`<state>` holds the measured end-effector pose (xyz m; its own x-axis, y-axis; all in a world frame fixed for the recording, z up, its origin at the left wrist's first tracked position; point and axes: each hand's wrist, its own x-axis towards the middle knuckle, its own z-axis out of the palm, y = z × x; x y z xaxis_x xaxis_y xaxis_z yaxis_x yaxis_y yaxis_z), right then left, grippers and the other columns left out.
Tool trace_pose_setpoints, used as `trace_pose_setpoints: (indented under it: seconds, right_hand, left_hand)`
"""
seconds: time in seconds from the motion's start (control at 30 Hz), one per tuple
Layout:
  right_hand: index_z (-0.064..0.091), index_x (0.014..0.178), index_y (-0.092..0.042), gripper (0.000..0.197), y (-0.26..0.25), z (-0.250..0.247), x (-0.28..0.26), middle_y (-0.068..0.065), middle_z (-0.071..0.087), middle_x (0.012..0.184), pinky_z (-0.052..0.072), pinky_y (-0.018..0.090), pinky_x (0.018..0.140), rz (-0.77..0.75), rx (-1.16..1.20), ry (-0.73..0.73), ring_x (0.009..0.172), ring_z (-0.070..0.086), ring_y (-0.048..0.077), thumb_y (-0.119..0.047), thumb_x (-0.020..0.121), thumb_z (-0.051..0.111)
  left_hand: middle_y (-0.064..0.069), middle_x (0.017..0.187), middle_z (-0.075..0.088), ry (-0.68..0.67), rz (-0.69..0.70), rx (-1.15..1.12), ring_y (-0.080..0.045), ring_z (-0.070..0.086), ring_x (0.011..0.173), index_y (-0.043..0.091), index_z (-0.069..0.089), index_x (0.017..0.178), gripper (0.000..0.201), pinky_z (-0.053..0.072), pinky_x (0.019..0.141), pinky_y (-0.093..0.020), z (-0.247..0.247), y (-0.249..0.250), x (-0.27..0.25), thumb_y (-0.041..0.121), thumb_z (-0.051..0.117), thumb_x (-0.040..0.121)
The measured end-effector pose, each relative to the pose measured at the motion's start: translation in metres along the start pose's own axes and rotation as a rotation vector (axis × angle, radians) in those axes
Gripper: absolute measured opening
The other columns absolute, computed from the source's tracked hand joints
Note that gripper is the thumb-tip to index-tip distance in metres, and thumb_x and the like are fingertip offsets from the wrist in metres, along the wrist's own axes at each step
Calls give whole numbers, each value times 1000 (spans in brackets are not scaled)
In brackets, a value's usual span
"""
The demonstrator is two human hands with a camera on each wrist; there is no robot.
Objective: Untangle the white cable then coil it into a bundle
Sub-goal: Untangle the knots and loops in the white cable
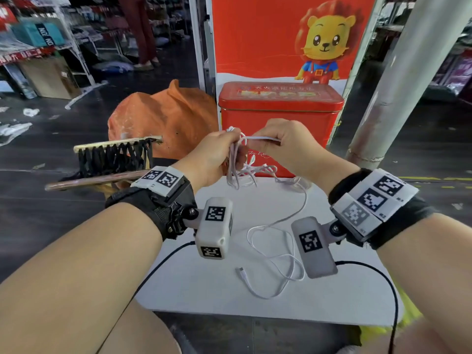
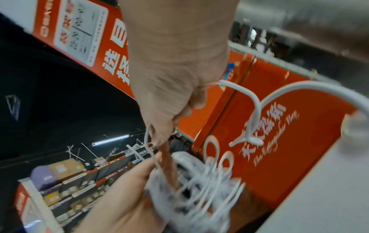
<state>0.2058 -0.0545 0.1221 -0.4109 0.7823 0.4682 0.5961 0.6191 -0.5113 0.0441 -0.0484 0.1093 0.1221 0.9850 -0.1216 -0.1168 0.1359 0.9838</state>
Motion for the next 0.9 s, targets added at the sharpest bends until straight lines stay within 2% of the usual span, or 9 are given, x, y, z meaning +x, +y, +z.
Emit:
trace_pose_setpoints:
  seconds: [0.13,0.2,0.27,0.37,0.47,0.6,0.73,0.83,0.9]
  right_hand:
    - [69,108,-20,26,7,-11,-5,-8,63,96,50,34,82,105,-190,-186,87,58,13,-36,89,61]
    - [67,108,-28,35,12,-14,-12,-14,61,94,48,30,85,211,-118,-312,86,55,5,-51,82,61]
    - [71,88,-33,23,15,-13,-14,-4,62,70,43,22,65,195,-42,-317,58,44,0,-50,84,56]
    - [72,85,-14,30,18,-12,-9,8,56,60,31,16,46,204,-144,-280,44,36,8,-35,95,52]
    - [67,91,-5,32,26,-7,-8,5,63,79,41,26,61,248,-314,-379,68,54,19,-28,98,47]
    - [66,86,-18,27,24,-3,-10,-2,62,89,46,31,68,281,-596,-434,85,58,24,-29,95,43]
    - [71,93,-35,25,1,-9,-6,-15,66,92,42,26,65,200,-543,-469,87,59,13,-49,89,50]
    - [71,91,-32,26,-15,-10,-2,-11,59,91,35,35,91,30,-527,-528,92,50,12,-49,88,52]
    - [70,91,-33,25,-22,-9,0,-7,49,91,26,37,92,-42,-501,-451,94,40,14,-50,89,52]
  left_hand:
    - [-10,56,67,98,58,-166,-23,66,51,5,41,94,15,57,51,-30,-5,3,-2,16,35,102]
    - [-13,59,69,141,69,-258,-24,68,54,5,42,90,20,58,54,-30,-9,3,-1,16,32,103]
    - [-12,59,69,167,57,-338,-23,70,55,5,42,87,23,58,53,-27,-12,4,0,18,32,104]
    - [-6,52,66,219,42,-388,-16,66,49,6,44,84,24,53,47,-22,-14,6,0,19,38,103]
    - [-4,51,64,236,38,-431,-14,65,48,6,47,83,25,51,47,-20,-14,8,0,20,40,103]
    - [-3,51,65,246,25,-445,-13,66,49,7,45,84,26,53,48,-19,-13,9,0,22,38,103]
    - [-10,57,68,221,25,-446,-19,69,53,8,42,82,28,55,50,-23,-11,7,0,22,34,104]
    - [-13,56,68,202,-2,-437,-22,68,51,6,38,85,26,56,48,-26,-5,6,0,22,32,105]
    - [-13,53,66,185,-19,-406,-22,67,46,5,37,86,24,55,45,-26,0,5,-2,20,31,105]
